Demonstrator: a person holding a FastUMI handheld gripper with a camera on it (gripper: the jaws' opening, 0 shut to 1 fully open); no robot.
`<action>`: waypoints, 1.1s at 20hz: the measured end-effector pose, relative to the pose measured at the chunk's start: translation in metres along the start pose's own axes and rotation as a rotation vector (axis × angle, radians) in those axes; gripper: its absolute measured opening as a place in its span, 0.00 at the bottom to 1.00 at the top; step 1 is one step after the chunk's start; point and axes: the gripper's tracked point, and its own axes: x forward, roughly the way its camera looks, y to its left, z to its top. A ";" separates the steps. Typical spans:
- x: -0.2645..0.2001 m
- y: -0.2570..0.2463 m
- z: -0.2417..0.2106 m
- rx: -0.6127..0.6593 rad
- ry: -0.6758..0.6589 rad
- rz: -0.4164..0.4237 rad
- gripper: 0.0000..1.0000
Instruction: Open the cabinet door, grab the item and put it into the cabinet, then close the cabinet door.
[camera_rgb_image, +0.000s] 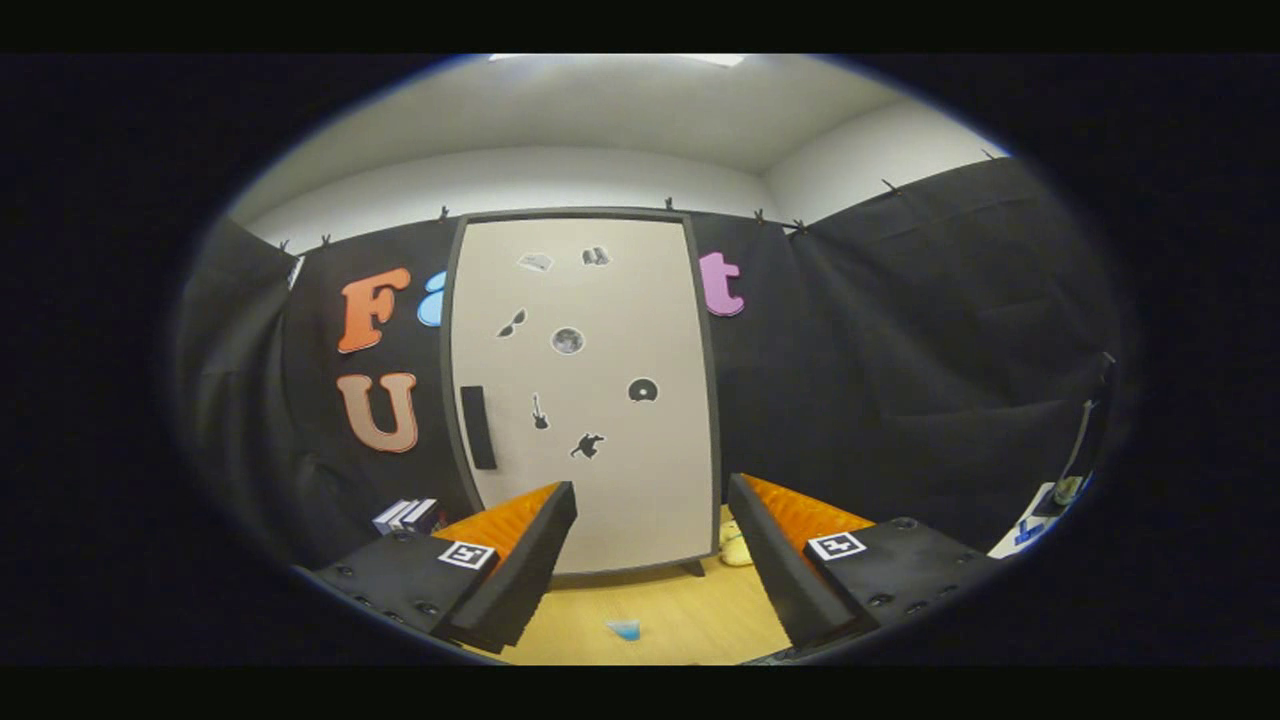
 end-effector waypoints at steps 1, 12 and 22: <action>0.005 0.009 -0.001 -0.003 0.006 0.017 0.98; 0.093 0.132 0.006 -0.070 0.017 0.192 0.98; 0.195 0.187 -0.017 -0.090 0.100 0.190 0.98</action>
